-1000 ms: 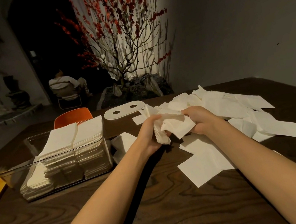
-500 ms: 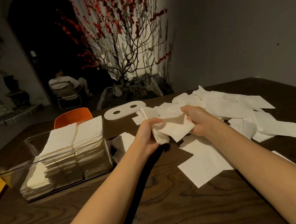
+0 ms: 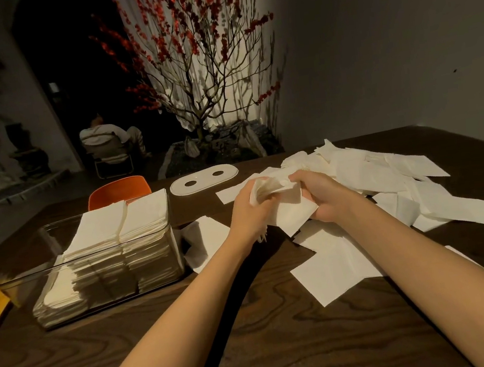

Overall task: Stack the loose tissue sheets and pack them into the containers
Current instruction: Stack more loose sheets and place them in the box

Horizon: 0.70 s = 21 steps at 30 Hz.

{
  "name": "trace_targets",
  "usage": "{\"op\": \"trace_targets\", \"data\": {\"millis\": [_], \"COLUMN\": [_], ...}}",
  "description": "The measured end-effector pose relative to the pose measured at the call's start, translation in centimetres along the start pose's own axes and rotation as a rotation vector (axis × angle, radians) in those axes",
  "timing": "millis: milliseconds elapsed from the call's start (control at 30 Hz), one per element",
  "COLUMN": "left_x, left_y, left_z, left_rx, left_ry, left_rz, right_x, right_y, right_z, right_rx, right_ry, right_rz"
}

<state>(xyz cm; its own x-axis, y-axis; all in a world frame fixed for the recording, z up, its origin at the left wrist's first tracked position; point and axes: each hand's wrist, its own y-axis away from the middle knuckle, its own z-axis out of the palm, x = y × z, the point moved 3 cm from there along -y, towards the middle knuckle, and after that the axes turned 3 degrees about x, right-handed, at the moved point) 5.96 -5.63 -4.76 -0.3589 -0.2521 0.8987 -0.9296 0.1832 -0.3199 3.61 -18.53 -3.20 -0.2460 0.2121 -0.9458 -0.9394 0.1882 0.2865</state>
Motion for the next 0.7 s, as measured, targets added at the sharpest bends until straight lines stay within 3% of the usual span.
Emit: {"op": "trace_targets", "data": {"millis": [233,500,700], "left_x": [-0.5,-0.9,-1.1], "left_y": [-0.3,-0.7,-0.6], "left_z": [-0.5,-1.2,-1.4], "left_rx": [0.097,0.135,0.191], "left_ry": [0.216,0.208,0.171], "left_rz": [-0.133,-0.253,-0.253], "right_x": [0.0,0.0,0.0], "right_y": [0.7,0.5,-0.7], "right_z": [0.0,0.3,0.0], "right_rx": [-0.164,-0.086,0.114], "right_ry": [0.031,0.264,0.277], "right_rz": [-0.006,-0.087,-0.165]}}
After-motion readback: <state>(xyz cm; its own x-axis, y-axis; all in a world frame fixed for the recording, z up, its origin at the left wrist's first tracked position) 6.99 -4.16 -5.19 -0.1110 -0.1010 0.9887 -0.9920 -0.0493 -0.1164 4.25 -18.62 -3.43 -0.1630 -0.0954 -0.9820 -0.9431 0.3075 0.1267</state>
